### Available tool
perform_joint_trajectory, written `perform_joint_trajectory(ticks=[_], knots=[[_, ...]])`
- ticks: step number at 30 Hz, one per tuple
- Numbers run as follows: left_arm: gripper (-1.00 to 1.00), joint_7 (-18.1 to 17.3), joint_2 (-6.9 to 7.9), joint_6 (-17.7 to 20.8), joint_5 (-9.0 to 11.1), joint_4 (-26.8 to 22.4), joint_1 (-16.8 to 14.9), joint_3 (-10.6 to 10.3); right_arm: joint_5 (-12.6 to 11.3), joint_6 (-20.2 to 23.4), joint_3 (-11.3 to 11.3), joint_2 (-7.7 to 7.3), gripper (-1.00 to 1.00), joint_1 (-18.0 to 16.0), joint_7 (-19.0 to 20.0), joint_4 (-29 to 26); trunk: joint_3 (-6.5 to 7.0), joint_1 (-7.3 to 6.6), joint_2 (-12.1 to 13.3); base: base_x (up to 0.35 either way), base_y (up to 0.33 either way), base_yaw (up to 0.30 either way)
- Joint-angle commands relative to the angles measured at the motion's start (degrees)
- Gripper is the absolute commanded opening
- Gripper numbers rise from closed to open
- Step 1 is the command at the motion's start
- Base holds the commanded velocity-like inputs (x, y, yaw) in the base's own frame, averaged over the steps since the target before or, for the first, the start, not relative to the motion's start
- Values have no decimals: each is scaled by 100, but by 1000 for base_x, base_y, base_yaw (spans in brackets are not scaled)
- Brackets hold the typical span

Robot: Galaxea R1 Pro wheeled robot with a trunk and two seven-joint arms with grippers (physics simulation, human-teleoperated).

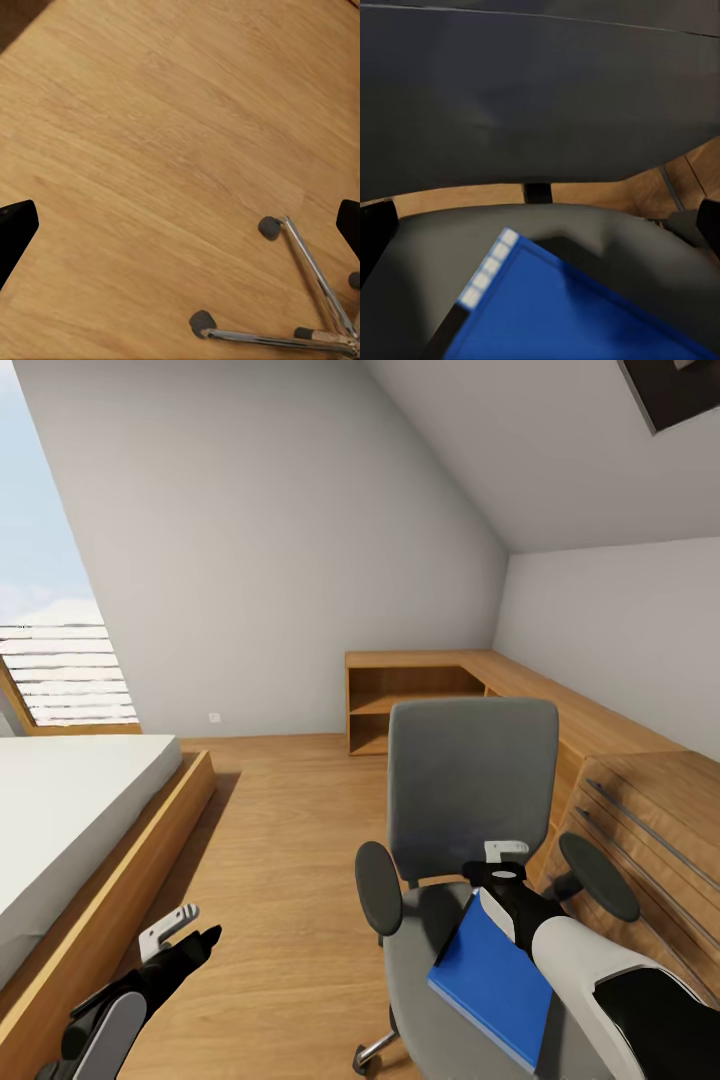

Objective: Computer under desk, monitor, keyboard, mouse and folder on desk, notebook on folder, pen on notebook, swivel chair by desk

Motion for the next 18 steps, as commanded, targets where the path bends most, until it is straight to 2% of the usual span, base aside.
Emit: perform_joint_trajectory(ticks=[1,18], knots=[[100,52,1,12,57,-14,-4,0,-41,42,50,-5,100,-1,-31,-16,-24,22,-44,0,0,0],[100,54,1,11,54,-19,-4,6,-41,43,52,-5,100,-1,-30,-16,-329,395,-726,0,0,0]])
